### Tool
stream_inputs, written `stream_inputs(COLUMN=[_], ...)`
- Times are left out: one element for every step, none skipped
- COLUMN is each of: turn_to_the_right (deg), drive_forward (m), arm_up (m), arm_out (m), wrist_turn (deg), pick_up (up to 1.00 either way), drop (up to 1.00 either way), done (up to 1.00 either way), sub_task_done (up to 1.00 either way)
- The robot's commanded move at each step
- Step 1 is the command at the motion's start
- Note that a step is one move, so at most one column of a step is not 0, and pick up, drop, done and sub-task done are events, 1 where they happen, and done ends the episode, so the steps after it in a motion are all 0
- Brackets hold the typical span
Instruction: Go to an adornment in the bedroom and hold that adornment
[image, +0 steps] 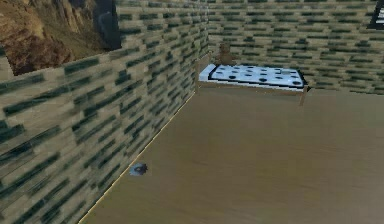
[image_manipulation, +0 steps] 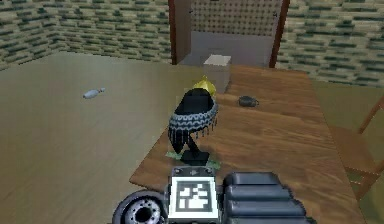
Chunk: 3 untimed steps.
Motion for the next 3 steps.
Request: stream_inputs(turn_to_the_right=[0.0,0.0,0.0], drive_forward=[0.0,0.0,0.0], arm_up=[0.0,0.0,0.0], arm_out=[0.36,0.0,0.0], wrist_turn=[0.0,45.0,45.0], pick_up=[0.0,0.0,0.0], drop=[0.0,0.0,0.0], done=[0.0,0.0,0.0], sub_task_done=[0.0,0.0,0.0])
